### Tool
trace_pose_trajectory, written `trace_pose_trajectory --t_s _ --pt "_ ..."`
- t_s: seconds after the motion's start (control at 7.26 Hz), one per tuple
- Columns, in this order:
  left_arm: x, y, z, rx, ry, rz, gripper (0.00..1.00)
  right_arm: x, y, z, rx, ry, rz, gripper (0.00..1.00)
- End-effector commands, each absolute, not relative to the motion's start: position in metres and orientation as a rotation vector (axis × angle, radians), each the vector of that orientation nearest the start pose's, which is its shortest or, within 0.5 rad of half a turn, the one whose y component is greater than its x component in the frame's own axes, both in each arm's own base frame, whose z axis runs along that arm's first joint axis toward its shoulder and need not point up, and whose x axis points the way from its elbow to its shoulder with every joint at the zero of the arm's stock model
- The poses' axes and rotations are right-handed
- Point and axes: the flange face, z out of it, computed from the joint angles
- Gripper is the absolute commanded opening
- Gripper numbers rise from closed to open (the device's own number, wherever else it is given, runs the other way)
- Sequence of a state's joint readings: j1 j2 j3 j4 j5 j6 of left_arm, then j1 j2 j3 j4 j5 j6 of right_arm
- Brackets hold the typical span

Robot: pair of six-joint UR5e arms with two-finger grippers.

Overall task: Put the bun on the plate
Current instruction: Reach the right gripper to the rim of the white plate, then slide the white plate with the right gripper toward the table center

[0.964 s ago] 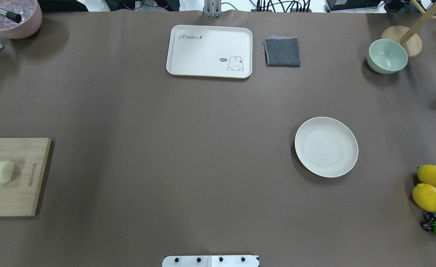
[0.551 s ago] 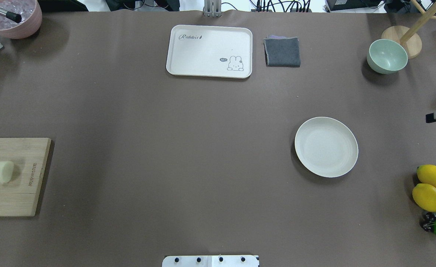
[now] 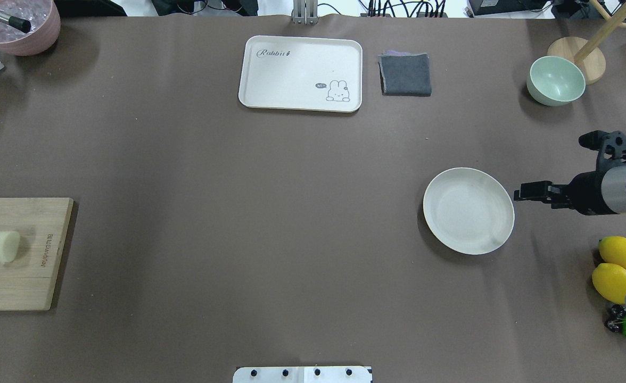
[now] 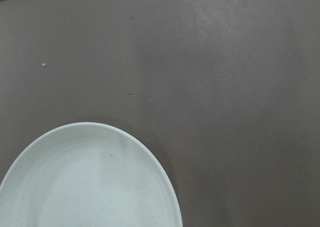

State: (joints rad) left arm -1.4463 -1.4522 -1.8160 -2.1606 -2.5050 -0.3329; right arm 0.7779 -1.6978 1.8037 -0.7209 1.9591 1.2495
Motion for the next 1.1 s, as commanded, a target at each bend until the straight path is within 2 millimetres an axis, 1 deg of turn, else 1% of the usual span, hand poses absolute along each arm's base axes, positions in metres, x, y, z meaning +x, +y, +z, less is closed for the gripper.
trace_pose_trajectory --t_s 0.0,0.14,0.41,0.55,0.69,0.83,0.96 --pt "0.003 -0.454 0.512 0.447 1.014 0.150 0.98 -0.307 -0.398 0.520 0.197 -1.008 0.196 0.76" --pt "0.003 -0.454 0.510 0.451 1.016 0.153 0.98 -0.313 -0.389 0.525 0.184 -0.999 0.176 0.67" --pt "0.004 -0.453 0.507 0.452 1.017 0.154 0.98 -0.305 -0.377 0.539 0.164 -0.976 0.173 0.42" --pt "0.004 -0.453 0.508 0.453 1.017 0.155 0.98 -0.301 -0.374 0.537 0.164 -0.978 0.172 0.13" --pt "0.004 -0.453 0.508 0.452 1.019 0.155 0.98 -0.300 -0.372 0.522 0.173 -1.003 0.165 0.00" --pt "0.004 -0.453 0.509 0.450 1.017 0.154 0.98 -0.300 -0.372 0.512 0.177 -1.016 0.170 0.00" --pt "0.004 -0.453 0.514 0.443 1.012 0.151 0.98 -0.304 -0.373 0.509 0.179 -1.019 0.174 0.00"
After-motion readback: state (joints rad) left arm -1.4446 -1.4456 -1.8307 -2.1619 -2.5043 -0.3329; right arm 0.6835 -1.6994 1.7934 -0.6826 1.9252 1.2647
